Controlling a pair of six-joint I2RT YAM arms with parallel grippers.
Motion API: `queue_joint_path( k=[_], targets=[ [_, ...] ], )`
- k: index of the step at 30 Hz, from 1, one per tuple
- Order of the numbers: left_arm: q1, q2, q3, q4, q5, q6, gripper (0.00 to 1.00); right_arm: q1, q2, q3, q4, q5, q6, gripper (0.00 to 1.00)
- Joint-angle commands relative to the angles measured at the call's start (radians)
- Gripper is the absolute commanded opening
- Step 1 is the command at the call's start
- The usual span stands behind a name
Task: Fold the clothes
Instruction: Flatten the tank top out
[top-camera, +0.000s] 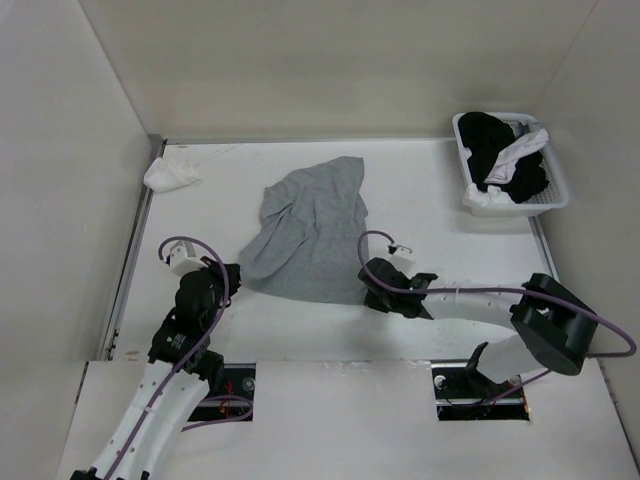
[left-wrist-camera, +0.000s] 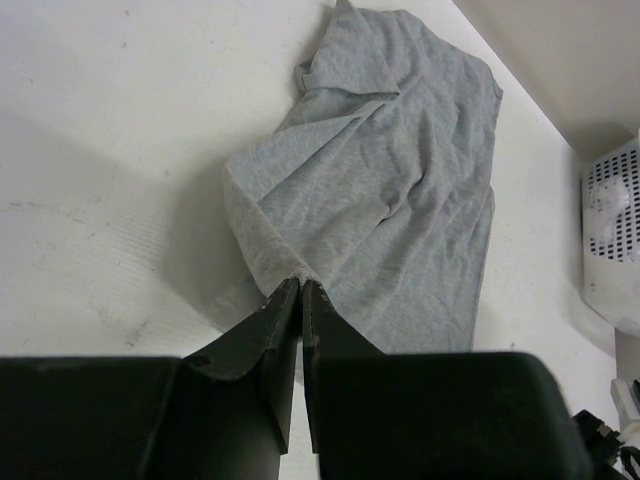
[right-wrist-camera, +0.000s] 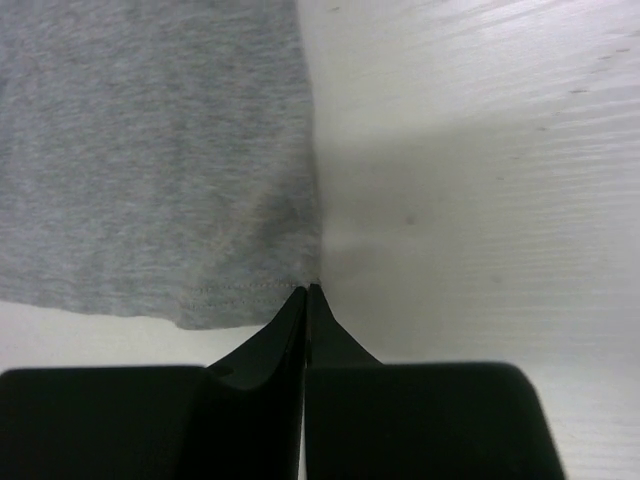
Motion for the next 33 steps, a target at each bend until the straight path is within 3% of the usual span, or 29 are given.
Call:
queue_joint_path(
  k=[1, 6, 10, 14, 17, 22, 26, 29, 33],
  targets=[
    [-0.001, 0.001, -0.010, 0.047, 0.020, -0.001, 0.04, 0.009, -0.097, -0.029, -0.109, 0.113, 0.027, 0.00],
    [-0.004, 0.007, -0.018, 0.047, 0.030, -0.007, 0.04, -0.005, -0.434, -0.081, -0.285, 0.219, 0.039, 0.00],
    [0.009, 0.029, -0.021, 0.050, 0.052, -0.021, 0.04, -0.094, -0.644, -0.086, -0.368, 0.224, -0.024, 0.00],
    [0.015, 0.042, -0.009, 0.054, 0.061, -0.024, 0.03, -0.139, -0.724, -0.094, -0.339, 0.181, -0.079, 0.00],
    [0.014, 0.042, 0.092, 0.056, 0.051, -0.016, 0.01, -0.110, -0.770, -0.008, -0.321, 0.204, -0.133, 0.00],
    [-0.015, 0.082, 0.392, 0.122, -0.009, -0.001, 0.01, 0.062, -0.798, 0.382, -0.368, 0.446, -0.371, 0.00],
    [-0.021, 0.127, 0.647, 0.212, -0.133, 0.063, 0.01, 0.313, -0.732, 0.745, -0.333, 0.708, -0.629, 0.00],
    [0.006, 0.185, 0.824, 0.254, -0.230, 0.168, 0.01, 0.490, -0.644, 0.947, -0.185, 0.868, -0.905, 0.00],
    [0.015, 0.258, 1.019, 0.307, -0.239, 0.249, 0.01, 0.576, -0.541, 1.100, 0.180, 0.865, -1.337, 0.00]
  ],
)
